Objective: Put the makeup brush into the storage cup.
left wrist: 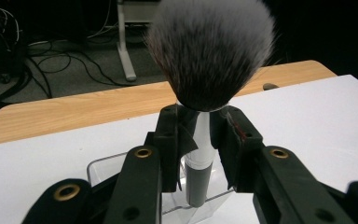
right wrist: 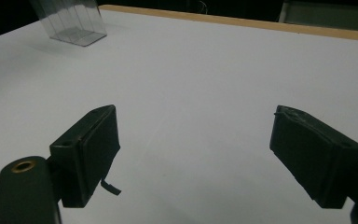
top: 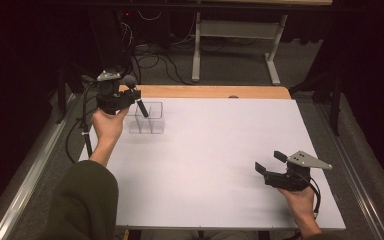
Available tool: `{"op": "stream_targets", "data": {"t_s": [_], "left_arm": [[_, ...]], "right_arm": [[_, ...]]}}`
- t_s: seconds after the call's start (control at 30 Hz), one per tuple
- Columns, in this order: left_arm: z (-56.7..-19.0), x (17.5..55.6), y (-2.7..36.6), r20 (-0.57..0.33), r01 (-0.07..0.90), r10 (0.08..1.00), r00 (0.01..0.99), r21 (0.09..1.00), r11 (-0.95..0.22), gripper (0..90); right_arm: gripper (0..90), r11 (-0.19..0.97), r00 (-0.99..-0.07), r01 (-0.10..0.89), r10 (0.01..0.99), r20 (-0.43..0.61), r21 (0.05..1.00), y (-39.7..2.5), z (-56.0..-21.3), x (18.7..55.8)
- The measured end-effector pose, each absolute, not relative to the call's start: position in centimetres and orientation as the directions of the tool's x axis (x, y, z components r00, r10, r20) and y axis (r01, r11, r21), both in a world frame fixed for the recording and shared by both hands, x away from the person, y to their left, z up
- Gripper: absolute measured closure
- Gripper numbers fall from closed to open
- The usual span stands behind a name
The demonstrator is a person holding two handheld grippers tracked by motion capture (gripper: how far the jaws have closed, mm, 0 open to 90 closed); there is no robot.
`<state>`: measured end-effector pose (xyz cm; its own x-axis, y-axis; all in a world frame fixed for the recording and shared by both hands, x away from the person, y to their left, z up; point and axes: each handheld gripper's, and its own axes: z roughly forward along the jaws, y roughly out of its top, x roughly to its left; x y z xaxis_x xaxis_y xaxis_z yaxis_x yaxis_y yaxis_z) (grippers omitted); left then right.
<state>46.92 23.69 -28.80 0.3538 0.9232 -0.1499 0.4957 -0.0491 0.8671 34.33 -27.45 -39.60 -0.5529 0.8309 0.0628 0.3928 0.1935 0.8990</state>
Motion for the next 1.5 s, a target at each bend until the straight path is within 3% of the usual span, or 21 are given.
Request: {"op": "stream_targets", "data": {"t_s": [1.5], "left_arm": [[-31.5, 48.7, 23.2, -0.145, 0.56, 0.934, 0.326, 0.826, -0.067, 69.7]], "right_arm": [[17.3, 0.198, -0.559, 0.404, 0.826, 0.07, 0.893, -27.3, -39.7, 34.4]]}}
